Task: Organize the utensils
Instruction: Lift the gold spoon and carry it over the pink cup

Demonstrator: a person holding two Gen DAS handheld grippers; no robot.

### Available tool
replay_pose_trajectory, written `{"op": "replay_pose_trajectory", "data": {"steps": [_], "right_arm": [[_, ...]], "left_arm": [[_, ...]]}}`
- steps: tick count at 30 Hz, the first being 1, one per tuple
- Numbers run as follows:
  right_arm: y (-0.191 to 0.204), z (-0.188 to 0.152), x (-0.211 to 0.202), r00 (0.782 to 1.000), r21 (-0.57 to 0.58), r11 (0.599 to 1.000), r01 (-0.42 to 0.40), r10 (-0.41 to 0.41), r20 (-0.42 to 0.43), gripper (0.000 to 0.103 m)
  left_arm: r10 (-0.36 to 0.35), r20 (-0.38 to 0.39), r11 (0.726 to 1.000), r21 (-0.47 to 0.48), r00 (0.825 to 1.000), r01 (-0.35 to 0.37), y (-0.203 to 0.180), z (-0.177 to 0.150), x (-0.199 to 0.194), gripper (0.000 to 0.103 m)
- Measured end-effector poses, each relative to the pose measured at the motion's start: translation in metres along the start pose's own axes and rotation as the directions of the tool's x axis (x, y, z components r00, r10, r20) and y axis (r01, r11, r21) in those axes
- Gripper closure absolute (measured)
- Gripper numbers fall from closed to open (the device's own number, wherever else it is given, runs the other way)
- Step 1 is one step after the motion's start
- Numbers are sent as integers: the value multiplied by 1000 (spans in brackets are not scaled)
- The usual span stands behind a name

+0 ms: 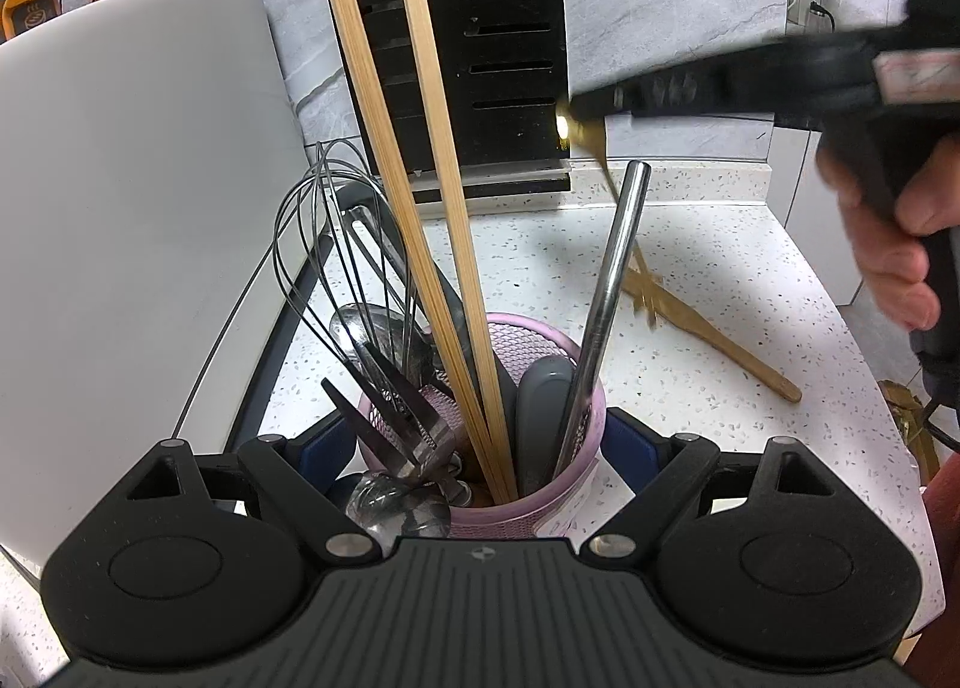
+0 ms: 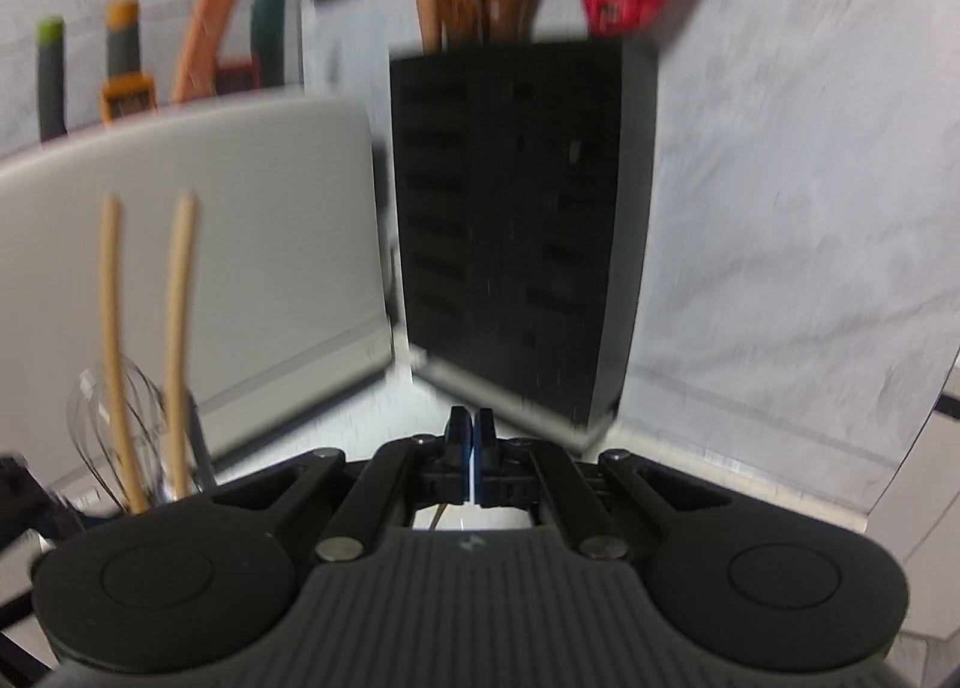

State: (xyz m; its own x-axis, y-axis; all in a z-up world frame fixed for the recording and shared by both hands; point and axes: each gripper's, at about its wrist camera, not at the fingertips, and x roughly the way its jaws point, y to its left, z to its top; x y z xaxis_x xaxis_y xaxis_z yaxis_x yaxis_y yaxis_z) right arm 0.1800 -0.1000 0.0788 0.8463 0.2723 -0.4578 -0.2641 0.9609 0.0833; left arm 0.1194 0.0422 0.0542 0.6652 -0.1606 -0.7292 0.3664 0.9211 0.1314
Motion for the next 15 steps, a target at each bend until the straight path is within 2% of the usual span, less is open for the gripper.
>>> {"op": "replay_pose_trajectory", "data": {"steps": [4,6,15], "right_arm": [[7,5,-19,990,-11,1000,-17,18,138,103],[12,6,-25,983,-31,998,-54,58,176,103],[39,5,-23,976,-50,993,-108,116,182,103]], "left_arm": [[0,0,1000,0,1000,0,0,0,0,1],[-1,0,1000,1,1000,1,0,0,0,1],[0,2,1000,4,1000,0,0,1,-1,2]]}}
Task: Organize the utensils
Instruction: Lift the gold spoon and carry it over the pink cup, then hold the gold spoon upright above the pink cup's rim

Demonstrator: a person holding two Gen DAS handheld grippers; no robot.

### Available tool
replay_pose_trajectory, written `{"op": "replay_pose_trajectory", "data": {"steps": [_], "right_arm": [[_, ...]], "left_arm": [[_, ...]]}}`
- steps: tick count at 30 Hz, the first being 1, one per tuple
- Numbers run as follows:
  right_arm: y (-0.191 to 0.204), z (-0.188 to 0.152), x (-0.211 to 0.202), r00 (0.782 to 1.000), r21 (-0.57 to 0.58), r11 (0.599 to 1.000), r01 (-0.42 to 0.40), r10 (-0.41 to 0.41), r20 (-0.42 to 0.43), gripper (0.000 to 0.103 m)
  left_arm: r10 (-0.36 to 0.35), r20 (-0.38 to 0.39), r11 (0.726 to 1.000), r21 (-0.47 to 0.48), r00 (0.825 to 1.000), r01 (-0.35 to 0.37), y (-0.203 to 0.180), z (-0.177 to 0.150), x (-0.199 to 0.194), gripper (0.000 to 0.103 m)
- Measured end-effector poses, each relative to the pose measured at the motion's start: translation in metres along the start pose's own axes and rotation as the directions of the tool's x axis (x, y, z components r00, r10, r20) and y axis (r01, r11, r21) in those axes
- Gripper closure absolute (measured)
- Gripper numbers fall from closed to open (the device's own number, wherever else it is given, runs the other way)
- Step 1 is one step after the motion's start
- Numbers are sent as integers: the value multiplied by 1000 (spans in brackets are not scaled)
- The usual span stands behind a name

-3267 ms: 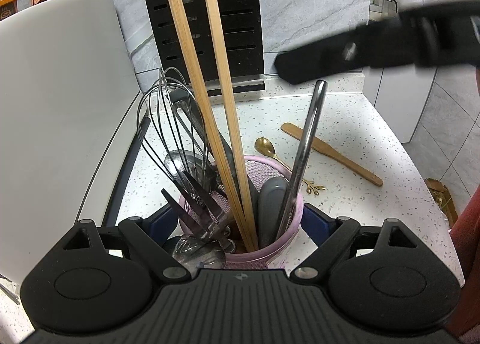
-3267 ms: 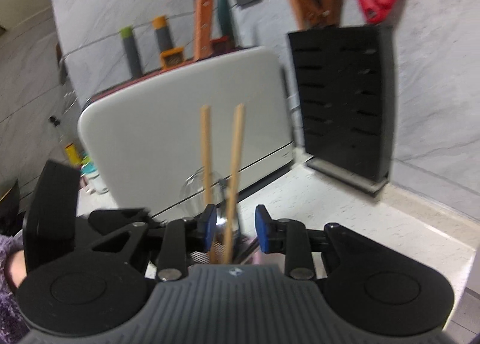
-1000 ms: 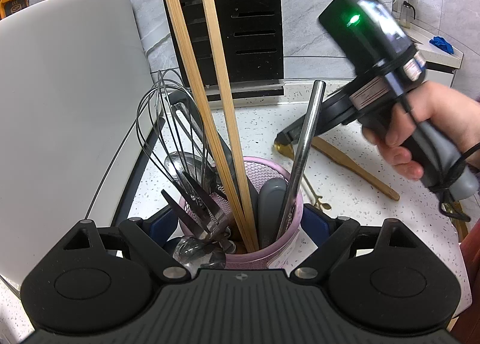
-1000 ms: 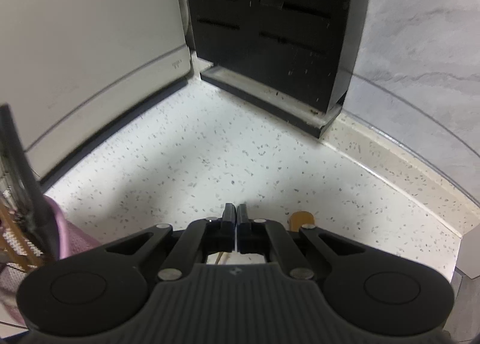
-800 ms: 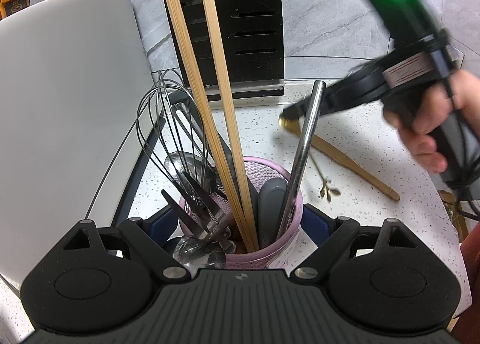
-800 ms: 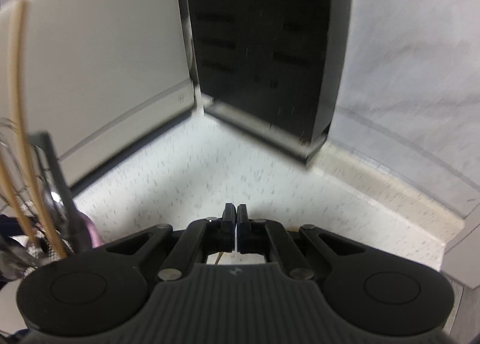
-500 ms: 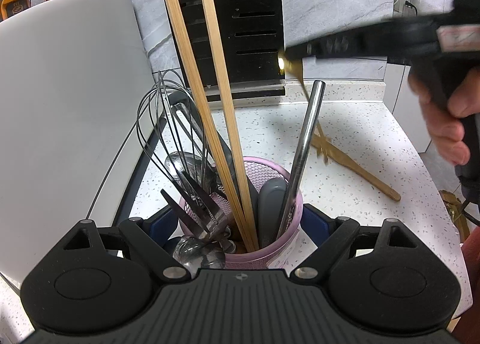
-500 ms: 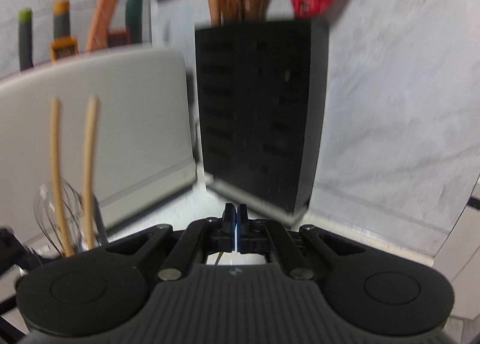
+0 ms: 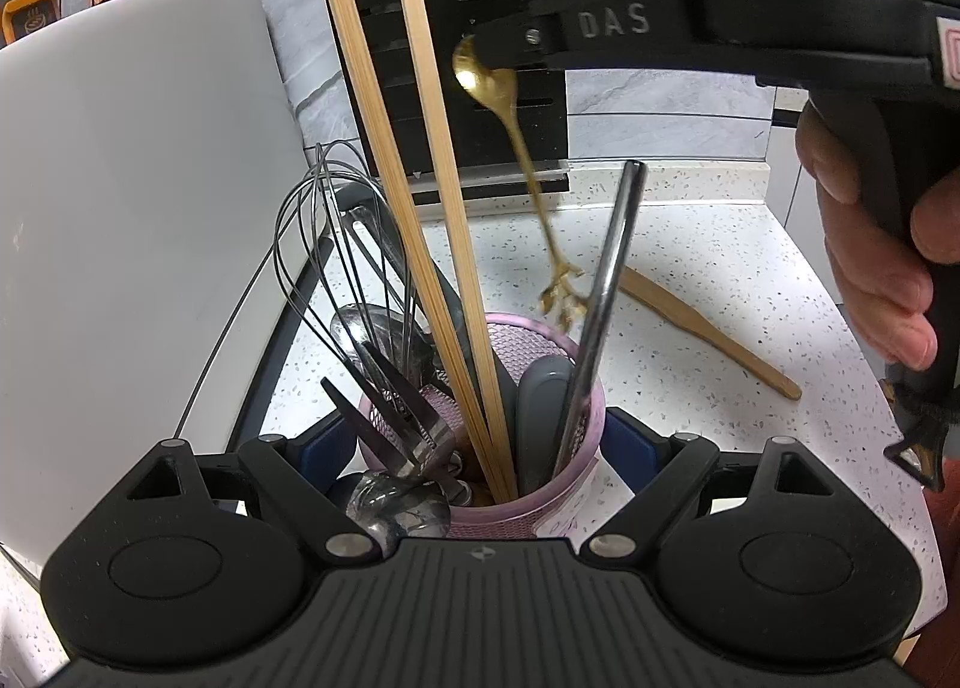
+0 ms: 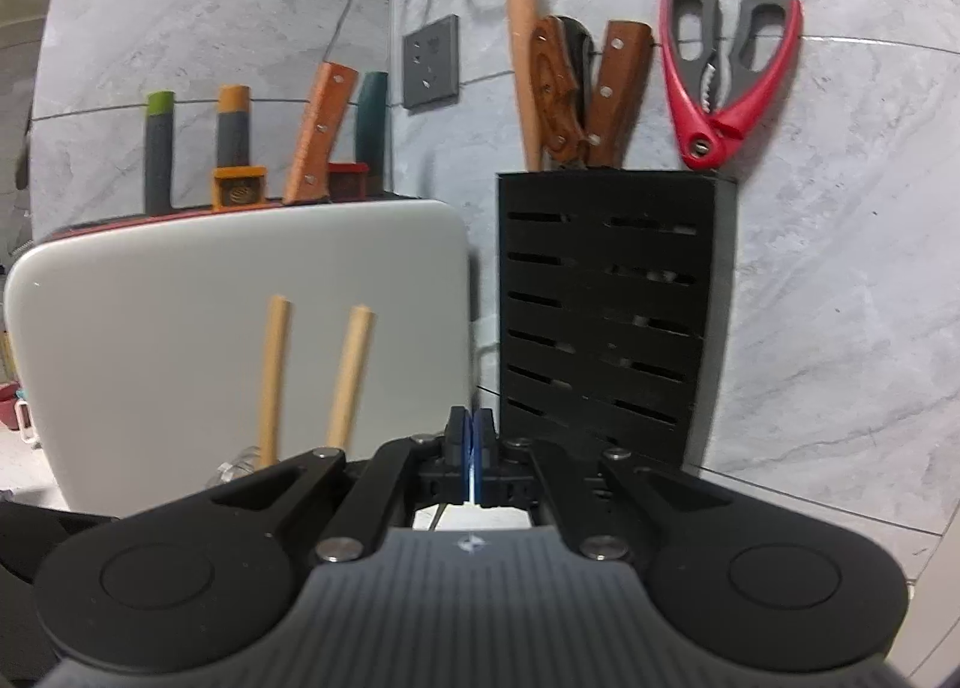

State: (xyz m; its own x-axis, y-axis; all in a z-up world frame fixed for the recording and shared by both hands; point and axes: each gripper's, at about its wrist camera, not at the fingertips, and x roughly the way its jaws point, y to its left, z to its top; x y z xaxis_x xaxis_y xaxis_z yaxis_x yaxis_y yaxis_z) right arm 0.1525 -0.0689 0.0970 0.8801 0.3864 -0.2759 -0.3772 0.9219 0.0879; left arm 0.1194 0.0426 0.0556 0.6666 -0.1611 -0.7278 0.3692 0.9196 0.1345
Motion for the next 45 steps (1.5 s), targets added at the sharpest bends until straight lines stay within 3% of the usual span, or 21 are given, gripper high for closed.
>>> {"op": "replay_pose_trajectory", "data": {"steps": [10,21,29,39,45], "right_arm": [[15,-9,-17,996,-15,996,-93,93,3,103],[16,-31,-20,990,-98,986,-135,139,36,103],[15,-25,-32,979,-112,973,-203,205,11,103],[24,-22,-60,970,-269,935,-231,244,17,103],[38,-37,-72,969,-482,861,-163,232,85,103]], "left_arm": [[-3,1,1000,1,1000,3,0,-1,-1,2],[-8,1,1000,4,1000,8,0,-1,-1,2],[-9,2,1000,3,1000,9,0,-1,-1,2],[-8,2,1000,3,1000,8,0,-1,-1,2],[-9,2,1000,3,1000,9,0,-1,-1,2]]}}
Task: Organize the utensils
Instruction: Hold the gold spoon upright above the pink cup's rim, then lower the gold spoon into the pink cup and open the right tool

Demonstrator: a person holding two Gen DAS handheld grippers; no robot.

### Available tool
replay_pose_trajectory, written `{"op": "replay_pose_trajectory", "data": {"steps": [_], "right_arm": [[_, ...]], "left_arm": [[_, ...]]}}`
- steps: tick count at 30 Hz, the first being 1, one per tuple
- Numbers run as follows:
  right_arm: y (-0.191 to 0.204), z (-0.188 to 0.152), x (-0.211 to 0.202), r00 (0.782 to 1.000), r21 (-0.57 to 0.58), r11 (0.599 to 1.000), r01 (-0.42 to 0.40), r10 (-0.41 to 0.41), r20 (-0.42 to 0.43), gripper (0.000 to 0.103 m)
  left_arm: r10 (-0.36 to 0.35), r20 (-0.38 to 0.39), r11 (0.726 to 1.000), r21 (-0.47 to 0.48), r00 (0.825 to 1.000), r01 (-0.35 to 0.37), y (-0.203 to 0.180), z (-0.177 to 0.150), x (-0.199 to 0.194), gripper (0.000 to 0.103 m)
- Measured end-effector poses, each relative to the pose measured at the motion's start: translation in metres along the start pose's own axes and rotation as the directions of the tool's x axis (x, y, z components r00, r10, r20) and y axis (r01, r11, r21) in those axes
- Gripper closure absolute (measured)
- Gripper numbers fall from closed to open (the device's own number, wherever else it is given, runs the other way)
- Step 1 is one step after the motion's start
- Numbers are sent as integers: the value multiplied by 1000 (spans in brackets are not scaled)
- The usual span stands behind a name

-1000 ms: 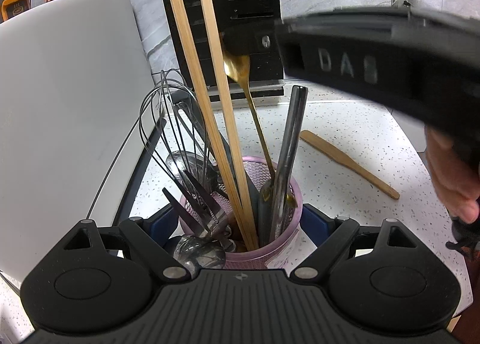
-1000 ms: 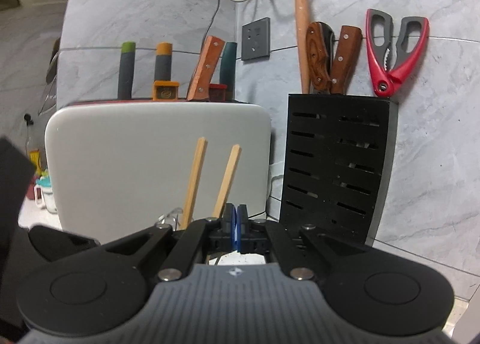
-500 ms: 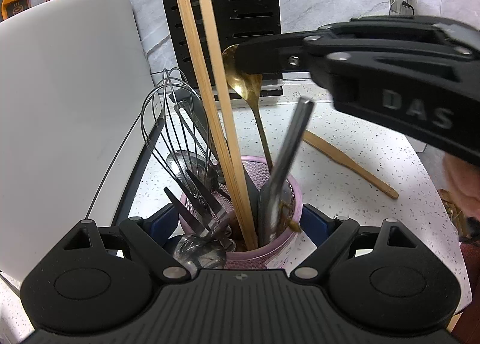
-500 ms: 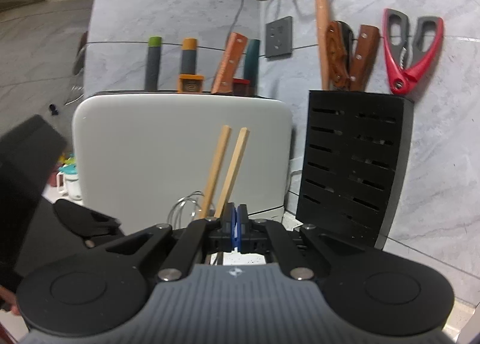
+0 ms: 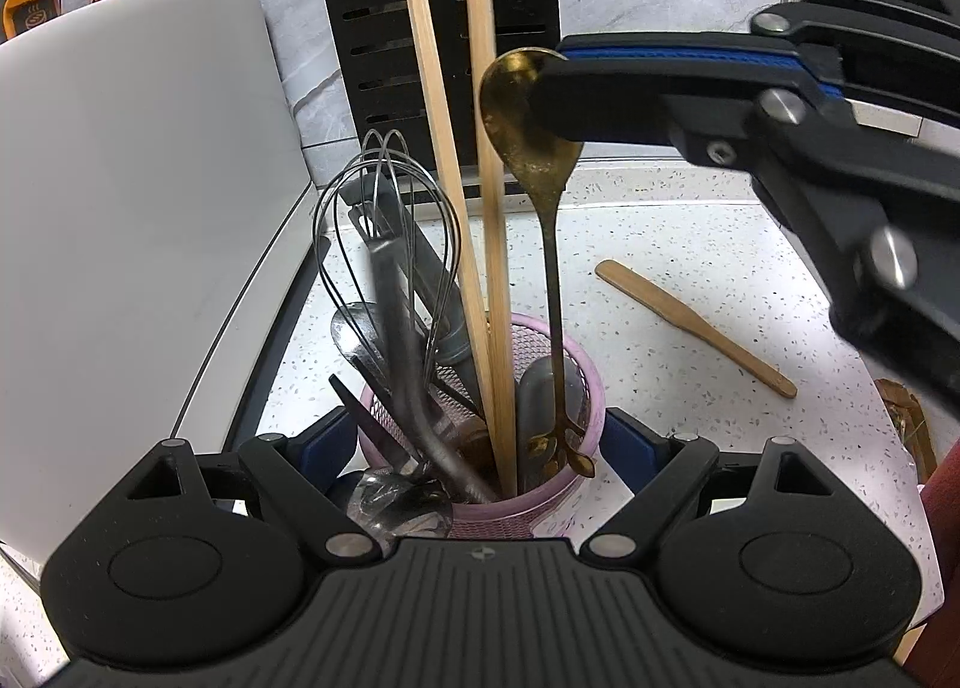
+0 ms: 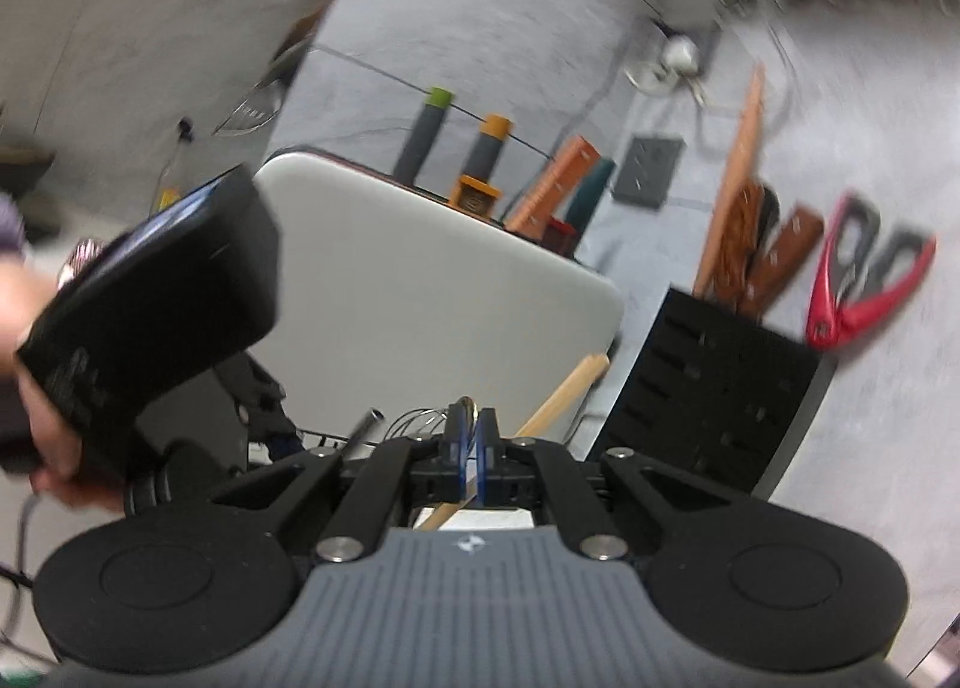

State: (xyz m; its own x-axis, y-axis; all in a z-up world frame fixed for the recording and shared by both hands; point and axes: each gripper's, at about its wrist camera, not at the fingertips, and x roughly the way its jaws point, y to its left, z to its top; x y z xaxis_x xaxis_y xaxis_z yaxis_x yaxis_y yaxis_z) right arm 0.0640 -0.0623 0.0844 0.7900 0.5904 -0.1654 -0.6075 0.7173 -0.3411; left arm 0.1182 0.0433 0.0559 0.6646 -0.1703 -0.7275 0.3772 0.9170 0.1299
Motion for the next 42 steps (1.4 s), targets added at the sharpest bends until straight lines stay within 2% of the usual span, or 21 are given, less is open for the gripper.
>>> {"op": "replay_pose_trajectory", "data": {"steps": [3,6,9,14,18,26,35,40,42], "right_arm": [[7,-5,-3,999,-71,997,37,-35,31,103],[9,-12,-2,995,-92,992,81,-75,65,103],[10,-17,2,992,-84,991,108,-102,79,103],[4,-17,4,994,-44,995,93,-90,66,103],[8,-18,2,988,-58,990,131,-125,94,103],[15,-17,21,978,-11,985,173,-171,117,103],[-8,-11,18,997,147,988,48,-56,49,103],[-28,-5,6,1000,248,969,-12,13,0,103],[-36,-5,6,1000,306,952,-8,5,10,103]], "left_arm": [[1,1,1000,1,1000,-1,-1,0,0,2],[1,0,1000,0,1000,-1,-1,-1,0,2],[1,1,1000,0,1000,-1,0,-1,0,2],[-1,1,1000,1,1000,1,0,0,-1,2],[1,1,1000,1,1000,-1,0,0,0,2],[8,6,1000,-3,1000,-8,0,-4,-2,2],[4,10,1000,2,1000,-4,-2,-5,-3,2],[3,14,1000,2,1000,-3,-1,-5,-3,2],[4,14,1000,0,1000,-4,-1,-6,-3,2]]}}
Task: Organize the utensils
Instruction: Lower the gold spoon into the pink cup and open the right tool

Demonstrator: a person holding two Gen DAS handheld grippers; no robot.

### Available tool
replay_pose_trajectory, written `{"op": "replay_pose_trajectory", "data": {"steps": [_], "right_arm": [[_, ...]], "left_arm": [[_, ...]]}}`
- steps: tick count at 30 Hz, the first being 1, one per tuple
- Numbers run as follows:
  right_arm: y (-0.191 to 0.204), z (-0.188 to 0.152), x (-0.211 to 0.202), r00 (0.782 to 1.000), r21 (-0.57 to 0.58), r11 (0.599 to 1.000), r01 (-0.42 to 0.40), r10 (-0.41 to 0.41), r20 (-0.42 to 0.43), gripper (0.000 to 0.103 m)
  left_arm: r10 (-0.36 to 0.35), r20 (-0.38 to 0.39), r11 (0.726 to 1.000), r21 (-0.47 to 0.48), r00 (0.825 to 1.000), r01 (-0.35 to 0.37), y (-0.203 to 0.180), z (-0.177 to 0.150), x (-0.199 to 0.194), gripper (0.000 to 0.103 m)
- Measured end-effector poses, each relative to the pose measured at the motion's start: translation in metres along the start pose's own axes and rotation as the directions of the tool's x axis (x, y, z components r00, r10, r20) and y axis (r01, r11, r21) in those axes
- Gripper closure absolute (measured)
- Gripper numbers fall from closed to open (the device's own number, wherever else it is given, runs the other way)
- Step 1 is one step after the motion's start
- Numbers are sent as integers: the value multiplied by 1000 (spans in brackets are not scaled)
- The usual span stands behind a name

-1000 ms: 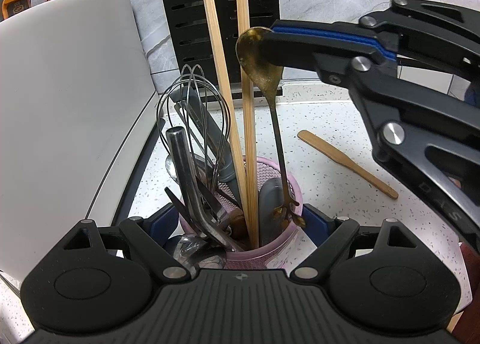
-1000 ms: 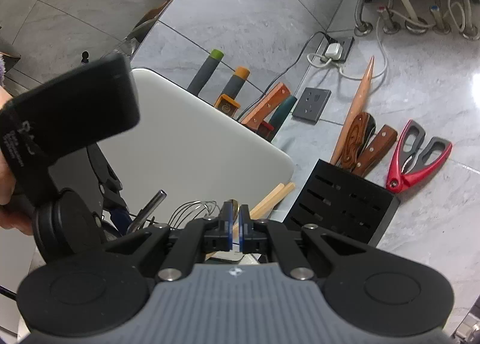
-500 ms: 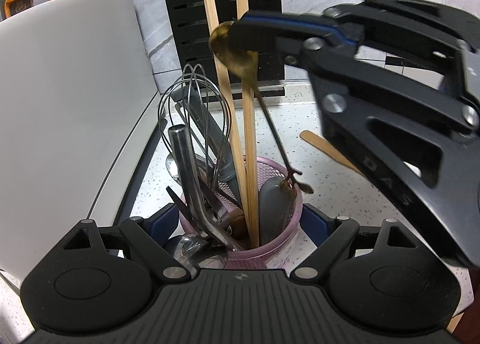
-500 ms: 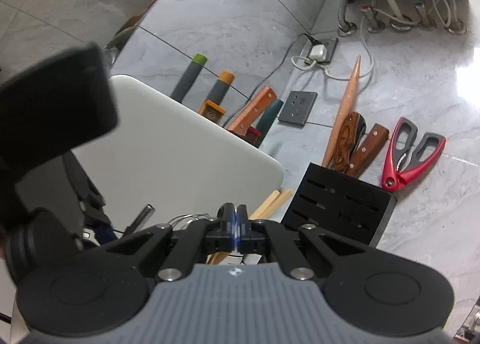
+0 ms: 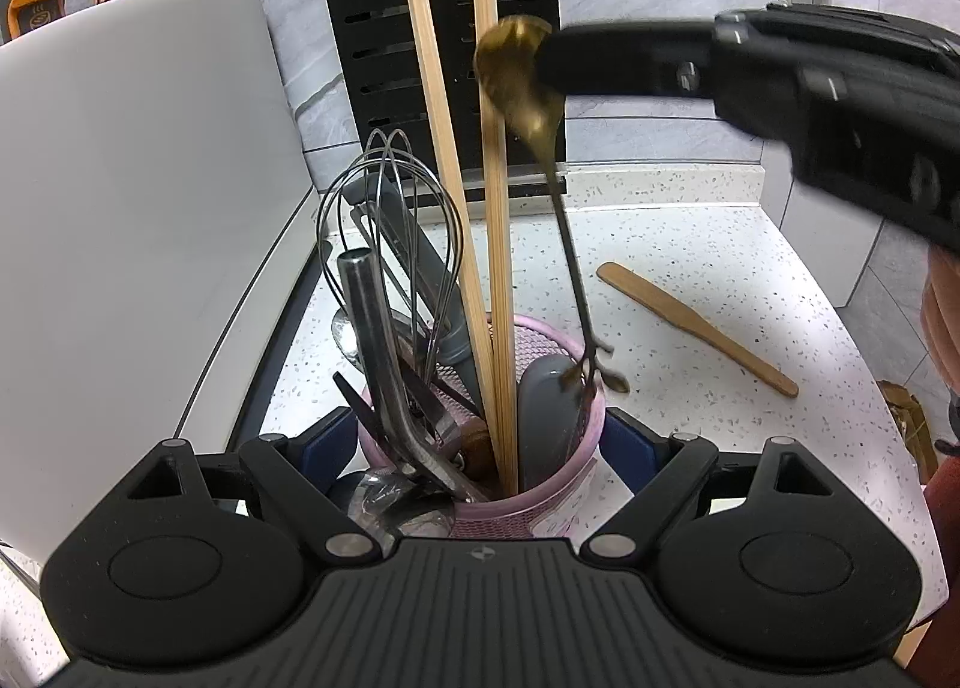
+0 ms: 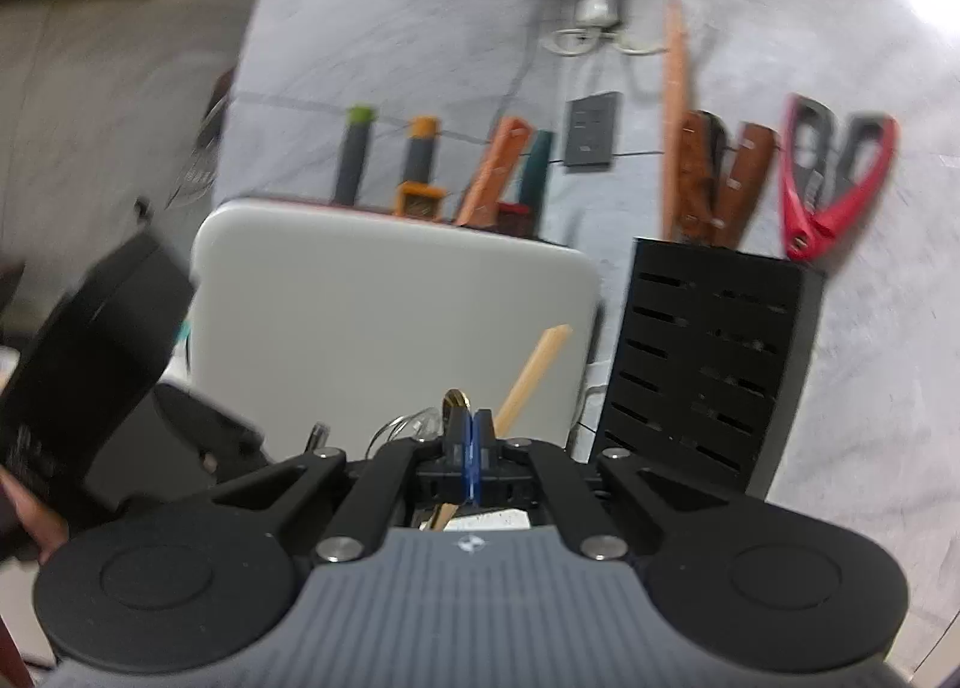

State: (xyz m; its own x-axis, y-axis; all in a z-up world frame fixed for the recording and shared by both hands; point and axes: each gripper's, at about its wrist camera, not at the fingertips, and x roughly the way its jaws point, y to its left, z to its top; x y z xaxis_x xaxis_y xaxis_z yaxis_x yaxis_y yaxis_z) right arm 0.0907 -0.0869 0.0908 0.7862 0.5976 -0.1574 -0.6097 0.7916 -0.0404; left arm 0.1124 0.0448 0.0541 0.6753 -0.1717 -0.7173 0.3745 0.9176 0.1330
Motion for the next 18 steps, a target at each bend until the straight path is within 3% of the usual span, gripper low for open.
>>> {"op": "replay_pose_trajectory", "data": {"steps": [7,12,18], "right_arm": [[-17,-3,20,1000,173,985,-1,-1,11,103],[0,-13,31,1000,79,997,1,-2,11,103],[15,-23,31,996,0,997,-71,71,-56,103]], "left_arm": [[-19,13,1000,6,1000,19,4,-4,-2,2],[-24,14,1000,9,1000,23,4,-5,-2,2],[-25,13,1000,10,1000,24,4,-5,-2,2]]}}
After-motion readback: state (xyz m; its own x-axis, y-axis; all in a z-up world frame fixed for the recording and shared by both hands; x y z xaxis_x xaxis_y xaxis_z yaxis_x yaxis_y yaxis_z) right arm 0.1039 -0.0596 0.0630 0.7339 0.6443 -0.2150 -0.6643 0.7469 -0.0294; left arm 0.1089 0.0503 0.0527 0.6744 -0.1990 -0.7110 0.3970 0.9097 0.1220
